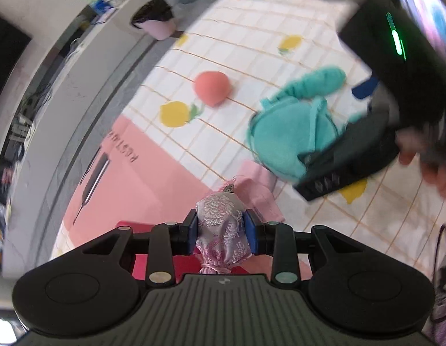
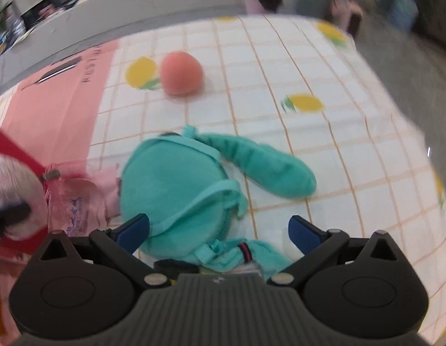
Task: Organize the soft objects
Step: 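Grasp the pink drawstring pouch with the left tool while the right tool grasps the teal plush bag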
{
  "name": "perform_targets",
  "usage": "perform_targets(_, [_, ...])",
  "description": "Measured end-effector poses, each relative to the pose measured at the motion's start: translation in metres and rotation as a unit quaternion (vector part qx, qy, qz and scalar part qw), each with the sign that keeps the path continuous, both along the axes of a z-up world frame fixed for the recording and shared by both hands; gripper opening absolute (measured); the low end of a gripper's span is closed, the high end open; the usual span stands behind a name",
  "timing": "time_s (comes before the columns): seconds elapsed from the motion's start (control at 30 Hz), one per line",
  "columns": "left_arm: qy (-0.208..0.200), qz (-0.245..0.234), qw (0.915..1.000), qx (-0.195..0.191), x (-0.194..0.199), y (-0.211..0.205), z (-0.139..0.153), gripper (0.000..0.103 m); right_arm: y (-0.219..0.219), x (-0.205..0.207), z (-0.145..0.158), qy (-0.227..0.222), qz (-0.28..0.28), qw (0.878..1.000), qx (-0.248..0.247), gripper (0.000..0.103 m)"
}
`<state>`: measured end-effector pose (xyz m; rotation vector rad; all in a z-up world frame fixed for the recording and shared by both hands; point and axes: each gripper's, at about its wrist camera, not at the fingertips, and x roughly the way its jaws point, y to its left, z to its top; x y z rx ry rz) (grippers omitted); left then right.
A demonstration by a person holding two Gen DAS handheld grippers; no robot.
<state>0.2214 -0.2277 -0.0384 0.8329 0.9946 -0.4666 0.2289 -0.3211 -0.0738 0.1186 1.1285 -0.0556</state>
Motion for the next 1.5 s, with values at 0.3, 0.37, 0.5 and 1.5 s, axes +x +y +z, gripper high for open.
perform_targets(0.3, [0.011,0.067,0.9937,-0.089,-0.021,0.026,0.04,0.037,0.028,0.005,-0.013,0.011,0.051,0.999,-0.013,0.101])
perform_targets(0.37, [0.012,0.067,0.9929,-0.098,-0.029,0.03,0.043,0.037,0.032,0.008,-0.02,0.018,0.051,0.998,-0.036,0.101])
perform_targets(0.5, [0.02,0.08,0.9907,-0.108,-0.035,0.04,0.042,0.035,0.034,0.007,-0.022,-0.005,0.05,0.998,-0.035,0.097])
perform_targets(1.5, [0.005,0.119,0.9807,-0.155,-0.059,0.091,0.062,0.03,0.022,-0.032,0.027,-0.052,0.037,0.995,-0.077,0.081])
